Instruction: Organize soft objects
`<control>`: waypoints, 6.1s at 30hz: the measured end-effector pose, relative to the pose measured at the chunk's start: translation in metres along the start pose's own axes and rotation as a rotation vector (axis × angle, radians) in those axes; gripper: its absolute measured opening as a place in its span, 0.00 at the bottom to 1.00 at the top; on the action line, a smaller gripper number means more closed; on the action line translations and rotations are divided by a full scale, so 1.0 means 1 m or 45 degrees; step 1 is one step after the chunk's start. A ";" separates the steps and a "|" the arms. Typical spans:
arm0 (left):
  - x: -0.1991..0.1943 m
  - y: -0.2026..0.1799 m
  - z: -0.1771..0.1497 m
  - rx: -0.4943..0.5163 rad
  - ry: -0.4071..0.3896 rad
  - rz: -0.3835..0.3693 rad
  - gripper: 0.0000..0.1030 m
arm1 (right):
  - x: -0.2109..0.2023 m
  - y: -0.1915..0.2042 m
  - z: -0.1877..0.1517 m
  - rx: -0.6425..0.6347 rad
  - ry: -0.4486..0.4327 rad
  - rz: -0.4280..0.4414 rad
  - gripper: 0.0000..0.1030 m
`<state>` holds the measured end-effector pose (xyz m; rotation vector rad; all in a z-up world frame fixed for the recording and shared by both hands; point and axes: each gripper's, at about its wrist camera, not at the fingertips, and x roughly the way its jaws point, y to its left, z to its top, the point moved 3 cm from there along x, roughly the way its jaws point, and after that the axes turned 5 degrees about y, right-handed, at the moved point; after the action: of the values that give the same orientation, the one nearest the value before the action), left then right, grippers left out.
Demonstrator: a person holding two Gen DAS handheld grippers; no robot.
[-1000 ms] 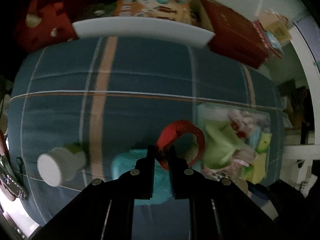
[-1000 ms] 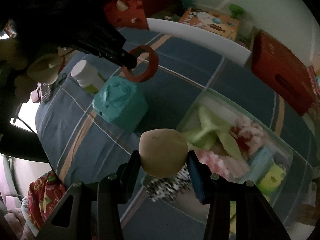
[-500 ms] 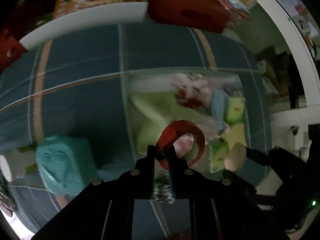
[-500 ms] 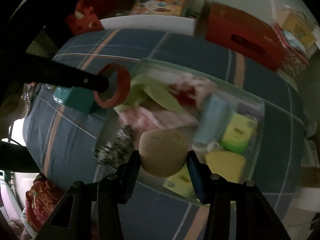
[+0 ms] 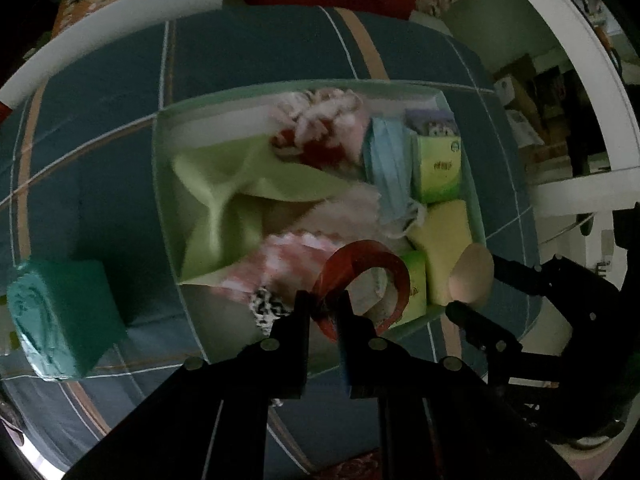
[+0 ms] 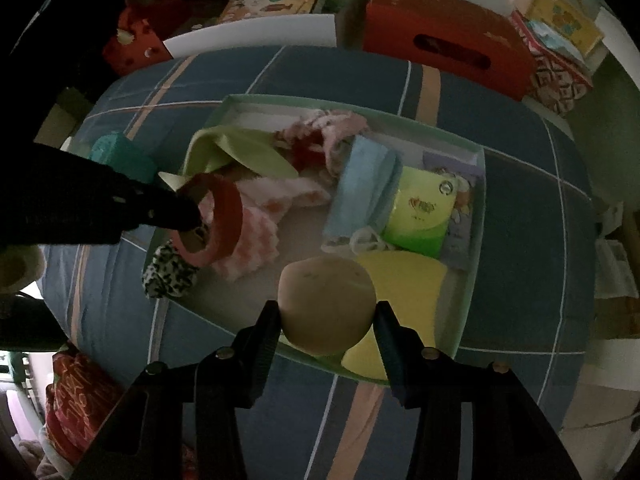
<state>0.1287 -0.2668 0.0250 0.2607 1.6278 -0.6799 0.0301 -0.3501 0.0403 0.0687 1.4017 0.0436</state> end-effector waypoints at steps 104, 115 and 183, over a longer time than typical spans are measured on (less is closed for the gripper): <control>-0.016 0.145 -0.219 -0.377 -0.759 0.593 0.96 | 0.024 0.155 -0.080 0.391 -0.418 -0.033 1.00; 0.000 0.159 -0.230 -0.454 -0.777 0.656 0.96 | 0.035 0.160 -0.082 0.408 -0.470 -0.068 1.00; 0.013 0.160 -0.240 -0.503 -0.787 0.761 0.96 | 0.047 0.166 -0.093 0.424 -0.519 -0.244 1.00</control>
<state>0.0142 -0.0062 -0.0241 0.2040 0.9786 0.0376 -0.0519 -0.1790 -0.0094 0.2078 0.9911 -0.3469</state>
